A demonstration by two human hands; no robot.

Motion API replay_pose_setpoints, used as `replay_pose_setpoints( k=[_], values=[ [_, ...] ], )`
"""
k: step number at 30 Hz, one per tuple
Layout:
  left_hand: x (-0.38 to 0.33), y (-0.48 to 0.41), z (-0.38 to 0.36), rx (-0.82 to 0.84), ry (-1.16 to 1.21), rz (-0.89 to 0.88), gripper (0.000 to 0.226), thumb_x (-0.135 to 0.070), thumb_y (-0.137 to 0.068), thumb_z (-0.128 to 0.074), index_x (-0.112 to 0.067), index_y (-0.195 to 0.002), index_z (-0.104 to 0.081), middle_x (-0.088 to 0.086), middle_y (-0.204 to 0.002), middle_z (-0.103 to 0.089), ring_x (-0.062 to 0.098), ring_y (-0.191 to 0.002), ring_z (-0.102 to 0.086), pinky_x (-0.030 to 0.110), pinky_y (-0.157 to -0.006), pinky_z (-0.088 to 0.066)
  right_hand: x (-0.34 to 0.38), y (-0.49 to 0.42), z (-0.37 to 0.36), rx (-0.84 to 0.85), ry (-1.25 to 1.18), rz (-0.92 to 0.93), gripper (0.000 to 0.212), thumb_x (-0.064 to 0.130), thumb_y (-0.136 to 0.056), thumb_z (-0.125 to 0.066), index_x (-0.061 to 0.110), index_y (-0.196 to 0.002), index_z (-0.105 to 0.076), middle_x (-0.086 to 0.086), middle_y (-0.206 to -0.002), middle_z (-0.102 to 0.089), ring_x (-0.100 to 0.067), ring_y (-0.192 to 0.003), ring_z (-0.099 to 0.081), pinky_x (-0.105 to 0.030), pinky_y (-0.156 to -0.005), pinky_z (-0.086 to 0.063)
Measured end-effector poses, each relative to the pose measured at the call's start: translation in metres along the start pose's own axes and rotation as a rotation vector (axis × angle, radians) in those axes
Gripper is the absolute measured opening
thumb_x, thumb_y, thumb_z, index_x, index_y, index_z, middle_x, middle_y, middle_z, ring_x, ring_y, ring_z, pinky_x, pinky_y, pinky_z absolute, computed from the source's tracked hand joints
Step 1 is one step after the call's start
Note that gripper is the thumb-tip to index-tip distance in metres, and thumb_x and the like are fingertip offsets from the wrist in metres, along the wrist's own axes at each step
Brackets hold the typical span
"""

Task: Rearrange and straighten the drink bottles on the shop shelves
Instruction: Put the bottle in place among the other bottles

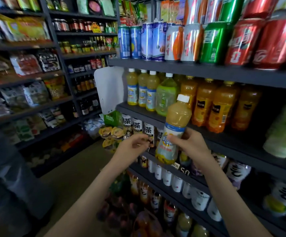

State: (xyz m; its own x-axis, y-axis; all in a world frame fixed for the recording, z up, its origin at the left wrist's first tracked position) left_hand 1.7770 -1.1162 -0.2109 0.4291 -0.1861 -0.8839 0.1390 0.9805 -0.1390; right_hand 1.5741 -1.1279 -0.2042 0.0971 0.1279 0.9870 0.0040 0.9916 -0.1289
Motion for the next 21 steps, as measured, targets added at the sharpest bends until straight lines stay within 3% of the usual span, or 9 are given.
replay_pose_setpoints(
  k=[4, 8, 12, 17, 19, 21],
  values=[
    [0.017, -0.050, 0.022, -0.167, 0.005, -0.025, 0.031, -0.020, -0.091, -0.061, -0.022, -0.122, -0.058, -0.005, -0.100, -0.064, 0.000, -0.090, -0.058, 0.006, -0.068, -0.045, -0.003, -0.052, -0.001, -0.136, 0.120, 0.073, 0.034, 0.023, -0.076, -0.078, 0.025, -0.105, -0.061, 0.016, -0.098, -0.066, -0.002, -0.091, -0.063, -0.027, -0.079, -0.050],
    [0.010, -0.112, 0.032, -0.216, -0.100, -0.076, 0.040, -0.027, -0.090, -0.062, -0.021, -0.128, -0.051, -0.012, -0.103, -0.057, 0.002, -0.088, -0.056, 0.019, -0.076, -0.045, -0.001, -0.099, 0.005, -0.240, 0.157, 0.110, 0.032, 0.022, -0.074, -0.079, 0.029, -0.099, -0.060, 0.020, -0.092, -0.063, -0.002, -0.089, -0.061, -0.027, -0.079, -0.049],
    [-0.007, -0.165, 0.024, -0.210, -0.186, -0.240, 0.047, -0.024, -0.089, -0.064, -0.016, -0.132, -0.050, -0.005, -0.116, -0.058, 0.011, -0.102, -0.056, 0.021, -0.086, -0.045, -0.001, -0.128, 0.009, -0.305, 0.170, 0.127, 0.032, 0.022, -0.071, -0.082, 0.036, -0.090, -0.060, 0.018, -0.094, -0.066, -0.007, -0.092, -0.064, -0.035, -0.083, -0.053],
    [-0.024, -0.222, 0.000, -0.163, -0.273, -0.423, 0.051, -0.019, -0.086, -0.066, -0.012, -0.133, -0.048, 0.007, -0.126, -0.054, 0.022, -0.118, -0.049, 0.012, -0.086, -0.033, -0.009, -0.140, 0.012, -0.370, 0.230, 0.058, 0.041, 0.014, -0.071, -0.081, 0.021, -0.107, -0.062, 0.007, -0.098, -0.068, -0.013, -0.094, -0.064, -0.038, -0.087, -0.053],
    [-0.023, -0.241, -0.009, -0.140, -0.279, -0.401, 0.064, -0.024, -0.085, -0.067, -0.010, -0.139, -0.037, 0.010, -0.137, -0.045, 0.026, -0.129, -0.039, 0.025, -0.103, -0.034, -0.011, -0.138, 0.014, -0.431, 0.229, 0.062, 0.039, 0.011, -0.072, -0.079, 0.019, -0.105, -0.061, 0.004, -0.099, -0.067, -0.013, -0.093, -0.064, -0.035, -0.085, -0.052],
    [-0.017, -0.252, -0.019, -0.131, -0.289, -0.382, 0.079, -0.031, -0.084, -0.068, -0.009, -0.146, -0.024, 0.012, -0.147, -0.032, 0.029, -0.136, -0.029, 0.039, -0.111, -0.032, -0.012, -0.135, 0.015, -0.491, 0.240, 0.075, 0.038, 0.010, -0.074, -0.078, 0.017, -0.107, -0.060, 0.004, -0.098, -0.066, -0.011, -0.091, -0.063, -0.031, -0.082, -0.051]
  ],
)
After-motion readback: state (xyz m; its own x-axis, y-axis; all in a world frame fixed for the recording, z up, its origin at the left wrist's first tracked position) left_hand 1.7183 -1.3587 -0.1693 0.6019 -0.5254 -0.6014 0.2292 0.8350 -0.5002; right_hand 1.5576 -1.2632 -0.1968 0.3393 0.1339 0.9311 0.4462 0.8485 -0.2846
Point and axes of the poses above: each hand's wrist, its own y-axis away from the middle knuckle, its own z-axis out of the back of the hand, x = y × z, the point moved 5 cm from there along -y, towards the middle knuckle
